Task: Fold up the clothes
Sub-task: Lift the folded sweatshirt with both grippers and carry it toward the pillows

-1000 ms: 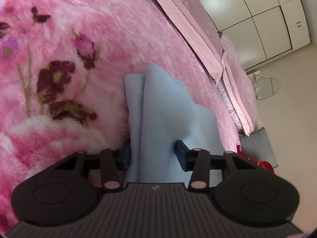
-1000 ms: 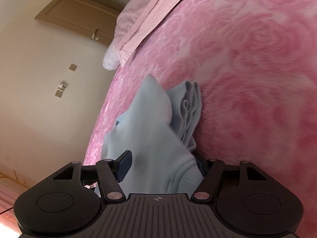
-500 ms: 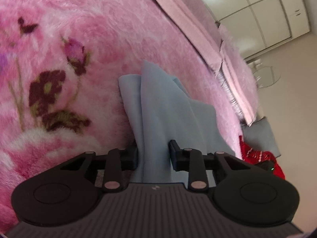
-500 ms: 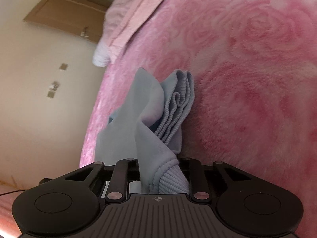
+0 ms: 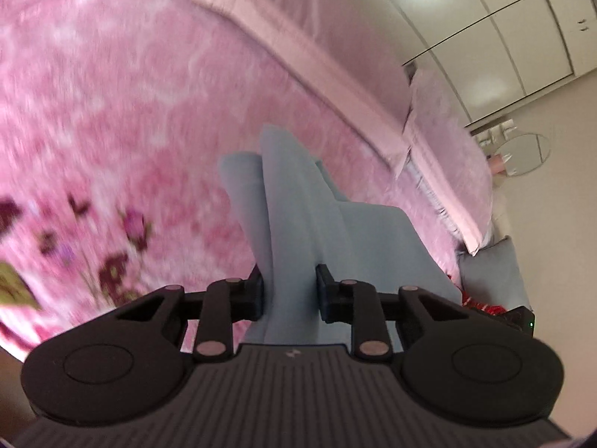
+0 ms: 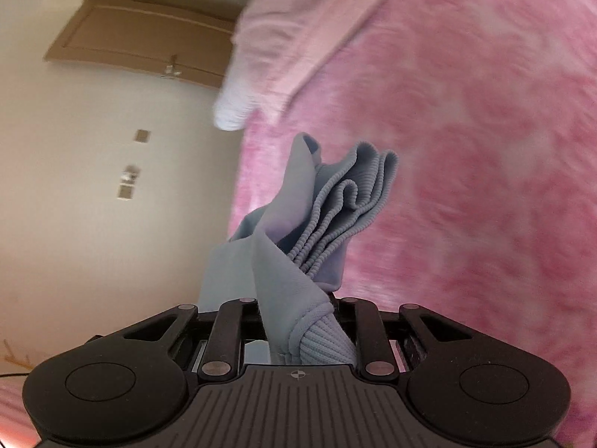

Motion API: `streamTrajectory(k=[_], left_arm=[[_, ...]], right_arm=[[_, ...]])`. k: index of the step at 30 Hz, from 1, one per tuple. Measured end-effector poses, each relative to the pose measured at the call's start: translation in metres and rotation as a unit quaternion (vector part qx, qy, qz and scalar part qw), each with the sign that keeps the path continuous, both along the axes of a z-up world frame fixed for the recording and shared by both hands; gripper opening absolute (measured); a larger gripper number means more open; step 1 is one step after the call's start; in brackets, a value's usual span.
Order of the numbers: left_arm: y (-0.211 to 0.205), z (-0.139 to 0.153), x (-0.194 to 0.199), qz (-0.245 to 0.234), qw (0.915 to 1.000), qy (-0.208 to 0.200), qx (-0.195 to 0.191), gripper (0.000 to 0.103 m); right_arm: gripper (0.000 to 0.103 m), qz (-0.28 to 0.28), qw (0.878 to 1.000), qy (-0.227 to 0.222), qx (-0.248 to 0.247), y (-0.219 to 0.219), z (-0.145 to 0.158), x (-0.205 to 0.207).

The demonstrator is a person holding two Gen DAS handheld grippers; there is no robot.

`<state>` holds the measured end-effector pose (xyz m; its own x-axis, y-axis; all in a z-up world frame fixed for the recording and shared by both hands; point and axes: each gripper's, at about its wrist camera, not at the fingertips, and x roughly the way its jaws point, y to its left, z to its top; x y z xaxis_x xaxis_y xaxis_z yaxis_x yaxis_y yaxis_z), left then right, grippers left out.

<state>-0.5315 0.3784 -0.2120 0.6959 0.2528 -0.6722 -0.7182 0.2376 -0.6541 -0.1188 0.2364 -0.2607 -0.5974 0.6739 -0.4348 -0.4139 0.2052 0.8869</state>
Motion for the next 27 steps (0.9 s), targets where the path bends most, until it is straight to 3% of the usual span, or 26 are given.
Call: streamTrajectory(k=[7,13,19,27], left_arm=[[0.06,0.027,-0.055,-0.019,0.9994,-0.006,0.029,0.022],[0.147,0.022,-0.124,-0.067,0.9975,-0.006,0.023,0.022],[0.244,0.018,-0.188,-0.094,0.9955,-0.003,0.012,0.022],[0.362,-0.008,-0.233,-0.108,0.9939,0.009,0.019,0.022]], right_arm=[[0.02,-0.021,0.999,0.004,0.028,0.056,0.03,-0.061],[0.02,-0.09,0.996,0.021,0.019,0.094,0.024,-0.142],[0.02,-0.115,0.993,0.014,-0.013,0.176,0.027,-0.219],[0.02,-0.132,0.991,0.003,-0.019,0.298,0.0,-0.276]])
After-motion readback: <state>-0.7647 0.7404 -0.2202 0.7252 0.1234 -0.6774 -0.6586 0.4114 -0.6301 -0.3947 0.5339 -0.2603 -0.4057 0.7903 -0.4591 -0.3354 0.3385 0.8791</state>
